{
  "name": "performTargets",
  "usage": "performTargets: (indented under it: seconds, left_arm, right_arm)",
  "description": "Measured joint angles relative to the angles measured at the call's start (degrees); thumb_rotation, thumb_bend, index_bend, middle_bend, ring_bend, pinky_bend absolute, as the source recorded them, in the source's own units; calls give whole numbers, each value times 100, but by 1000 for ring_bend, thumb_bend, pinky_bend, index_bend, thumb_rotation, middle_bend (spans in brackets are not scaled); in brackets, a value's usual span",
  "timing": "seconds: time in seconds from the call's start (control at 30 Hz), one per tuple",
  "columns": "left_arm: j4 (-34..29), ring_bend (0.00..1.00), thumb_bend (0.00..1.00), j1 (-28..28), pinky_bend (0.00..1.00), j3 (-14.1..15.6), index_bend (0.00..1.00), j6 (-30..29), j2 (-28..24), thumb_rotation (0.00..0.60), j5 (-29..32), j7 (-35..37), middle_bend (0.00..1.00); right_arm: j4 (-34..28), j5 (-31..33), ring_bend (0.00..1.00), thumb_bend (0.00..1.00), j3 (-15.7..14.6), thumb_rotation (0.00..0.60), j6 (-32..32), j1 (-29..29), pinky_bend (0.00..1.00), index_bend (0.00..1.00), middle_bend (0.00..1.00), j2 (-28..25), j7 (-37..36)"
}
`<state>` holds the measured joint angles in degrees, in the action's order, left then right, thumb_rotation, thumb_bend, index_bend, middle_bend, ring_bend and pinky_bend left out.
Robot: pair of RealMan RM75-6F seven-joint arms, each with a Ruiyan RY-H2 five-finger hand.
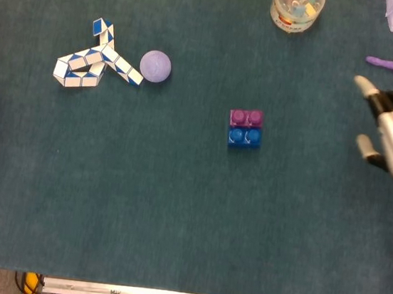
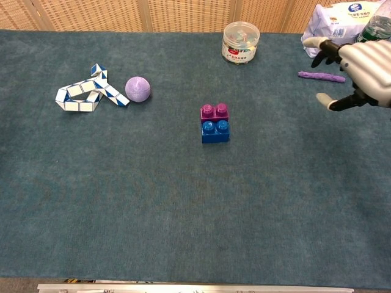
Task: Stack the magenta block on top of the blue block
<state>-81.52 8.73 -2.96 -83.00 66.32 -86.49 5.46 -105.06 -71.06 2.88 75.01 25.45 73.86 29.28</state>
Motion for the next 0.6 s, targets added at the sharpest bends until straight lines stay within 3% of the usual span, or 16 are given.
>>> performTargets:
  seconds: [0.33, 0.6]
  left_arm:
    - [51, 168, 149, -54, 162, -27, 217, -119, 2, 600, 32, -15, 170]
    - [44, 168, 149, -118, 162, 5, 217, -170, 13, 600, 44, -129, 171]
  right_arm:
    - [-209, -470, 314, 328, -368, 600, 620, -705, 436, 205, 374, -704, -342]
    - [-173, -835, 314, 327, -572, 600, 974, -1214, 436, 205, 374, -978, -758]
